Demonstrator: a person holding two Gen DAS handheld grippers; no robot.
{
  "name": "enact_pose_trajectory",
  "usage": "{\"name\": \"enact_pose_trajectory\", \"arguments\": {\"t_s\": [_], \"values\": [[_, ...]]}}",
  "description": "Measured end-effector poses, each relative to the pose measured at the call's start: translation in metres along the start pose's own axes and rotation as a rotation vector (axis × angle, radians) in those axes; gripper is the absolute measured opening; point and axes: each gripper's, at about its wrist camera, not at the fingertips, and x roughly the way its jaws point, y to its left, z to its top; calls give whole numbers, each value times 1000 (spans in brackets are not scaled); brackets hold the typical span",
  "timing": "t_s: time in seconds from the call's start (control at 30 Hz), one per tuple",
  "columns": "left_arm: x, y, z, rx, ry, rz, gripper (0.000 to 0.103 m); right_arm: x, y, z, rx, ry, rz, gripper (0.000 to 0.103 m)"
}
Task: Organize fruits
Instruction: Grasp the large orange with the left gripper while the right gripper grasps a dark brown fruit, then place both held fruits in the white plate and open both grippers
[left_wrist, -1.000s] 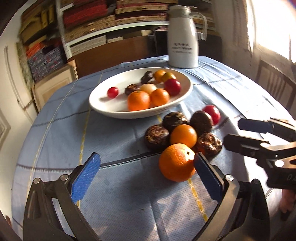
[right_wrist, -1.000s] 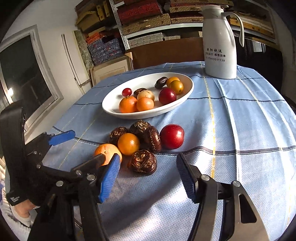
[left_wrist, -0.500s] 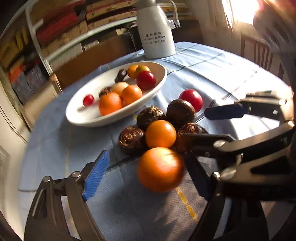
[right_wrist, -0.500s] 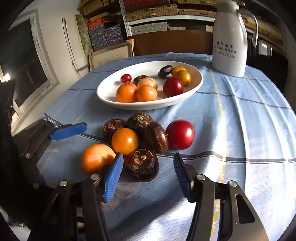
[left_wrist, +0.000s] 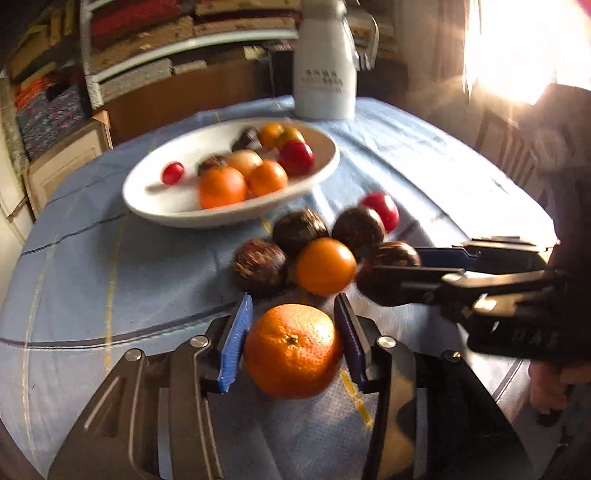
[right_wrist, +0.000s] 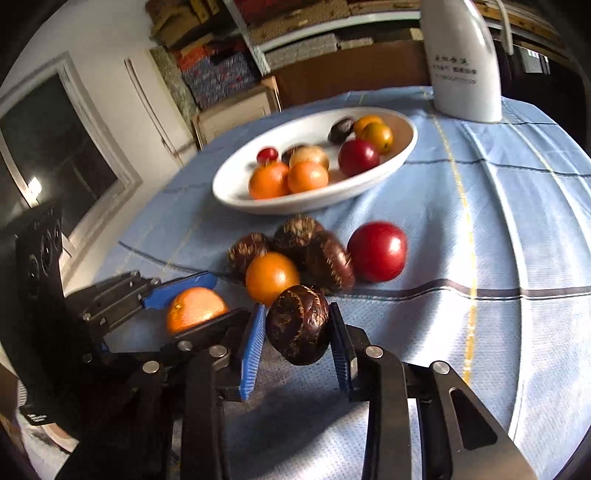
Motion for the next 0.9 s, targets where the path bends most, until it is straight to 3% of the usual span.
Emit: {"name": "enact_pose_trajectory", "arguments": {"t_s": [0.17,0.33,0.5,0.7,0.73,0.77,0.8,0.83,0.9], "values": [[-9,23,17,-66,-39,26,46,-18,-10,12,55,-82,-9,35],[-1,54,62,-118,-72,65,46,-18,-12,59,48,-113,-44,35],[26,77,91,-160,-68,113,46,7,-18,102,63,-124,-69,35],[65,93,99,-189,-33,96,46,53,-21,131,40,-98,-107,35],[69,95,98,-185,-38,97,48,57,-21,132,37,-98,-104,36],[69,96,98,-184,-46,108,62,62,-22,133,31,-96,-93,40],[70,97,97,-186,-50,134,70,62,-23,132,32,-99,-90,62],[68,98,97,-192,-59,143,84,62,-26,131,42,-100,-100,71],[64,99,95,-202,-74,137,86,57,-31,129,76,-116,-99,71]]}}
